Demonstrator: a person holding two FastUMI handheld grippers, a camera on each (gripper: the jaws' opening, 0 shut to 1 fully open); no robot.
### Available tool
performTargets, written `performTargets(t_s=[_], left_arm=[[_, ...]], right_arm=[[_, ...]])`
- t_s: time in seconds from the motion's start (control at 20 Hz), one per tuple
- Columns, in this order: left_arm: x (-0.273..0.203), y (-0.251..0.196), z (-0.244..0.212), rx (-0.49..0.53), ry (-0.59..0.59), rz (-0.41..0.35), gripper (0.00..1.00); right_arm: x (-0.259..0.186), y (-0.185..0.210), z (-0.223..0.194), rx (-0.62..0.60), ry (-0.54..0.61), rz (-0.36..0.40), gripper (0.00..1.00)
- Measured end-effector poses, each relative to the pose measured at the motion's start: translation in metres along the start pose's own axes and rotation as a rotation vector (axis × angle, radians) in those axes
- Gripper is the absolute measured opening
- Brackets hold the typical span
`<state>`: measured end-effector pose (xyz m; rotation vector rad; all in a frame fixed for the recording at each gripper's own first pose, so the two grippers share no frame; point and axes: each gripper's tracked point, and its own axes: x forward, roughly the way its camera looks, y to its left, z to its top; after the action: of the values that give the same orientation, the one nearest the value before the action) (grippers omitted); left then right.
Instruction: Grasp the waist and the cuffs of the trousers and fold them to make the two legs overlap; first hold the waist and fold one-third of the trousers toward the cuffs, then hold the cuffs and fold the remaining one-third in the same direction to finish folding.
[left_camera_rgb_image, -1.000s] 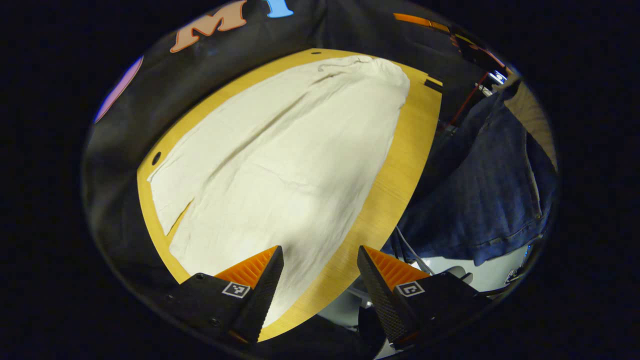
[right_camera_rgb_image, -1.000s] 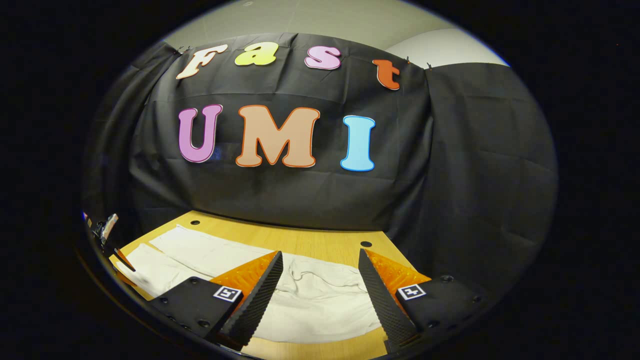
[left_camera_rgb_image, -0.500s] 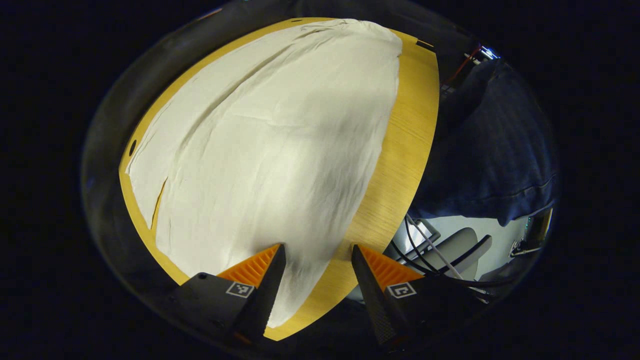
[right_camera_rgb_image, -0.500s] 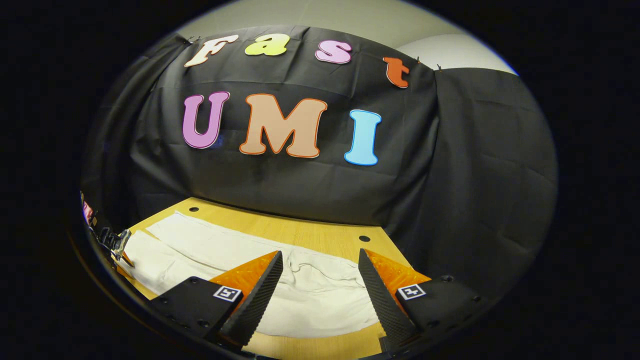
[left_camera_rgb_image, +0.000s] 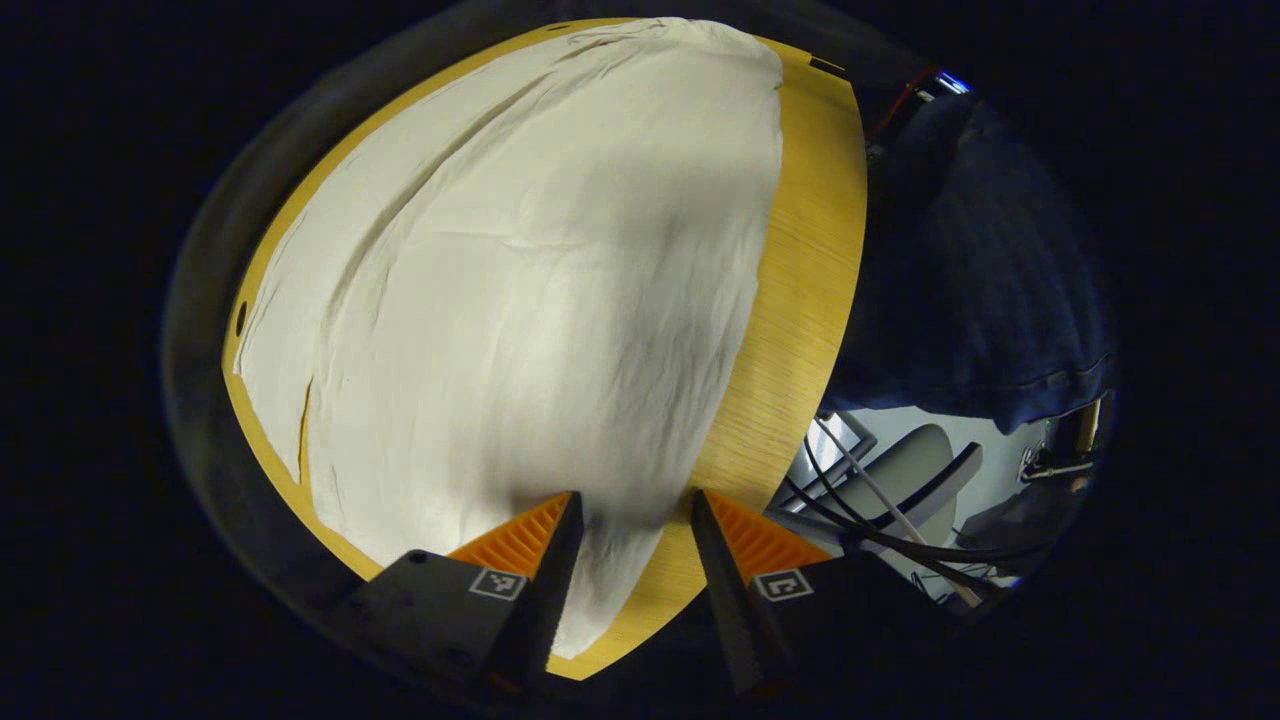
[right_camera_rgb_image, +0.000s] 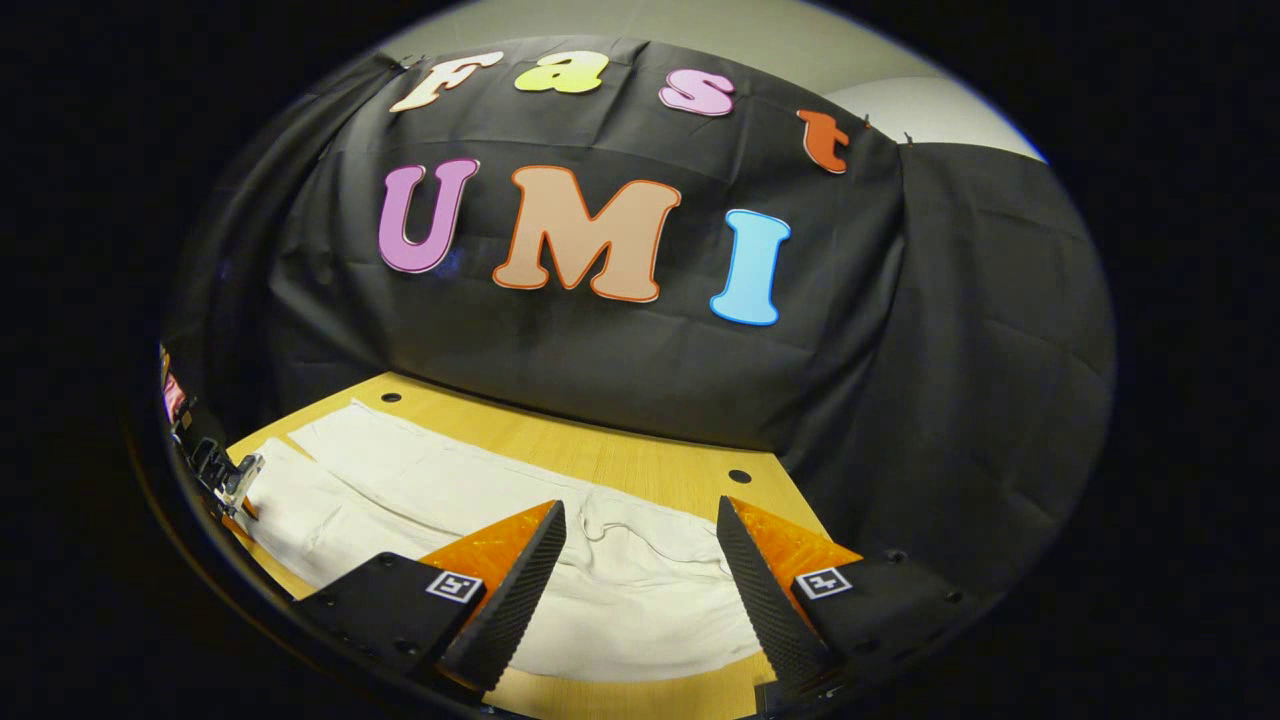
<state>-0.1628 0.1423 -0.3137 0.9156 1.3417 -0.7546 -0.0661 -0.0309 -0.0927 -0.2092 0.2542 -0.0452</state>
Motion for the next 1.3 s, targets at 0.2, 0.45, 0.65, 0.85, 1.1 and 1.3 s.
performTargets(t_s=[0.2, 0.45, 0.65, 0.85, 1.1, 1.3], left_arm=[[0.001, 0.009, -0.001, 0.029, 0.064, -0.008, 0.42], [0.003, 0.022, 0.001, 0.013, 0.072, -0.015, 0.01], [0.004, 0.022, 0.000, 0.005, 0.082, -0.027, 0.00], [0.004, 0.022, 0.000, -0.007, 0.081, -0.016, 0.00], [0.005, 0.024, 0.000, -0.016, 0.091, 0.015, 0.00], [0.005, 0.025, 0.000, -0.024, 0.098, 0.037, 0.00]], right_arm=[[0.017, 0.016, -0.003, 0.000, 0.011, 0.072, 0.97], [0.028, 0.033, -0.025, -0.049, 0.070, 0.211, 0.98], [0.026, 0.037, -0.072, -0.171, 0.182, 0.343, 0.98], [0.021, 0.032, -0.124, -0.314, 0.308, 0.471, 0.98], [0.000, 0.028, -0.199, -0.527, 0.500, 0.675, 0.98], [0.001, 0.012, -0.247, -0.657, 0.633, 0.769, 0.98]])
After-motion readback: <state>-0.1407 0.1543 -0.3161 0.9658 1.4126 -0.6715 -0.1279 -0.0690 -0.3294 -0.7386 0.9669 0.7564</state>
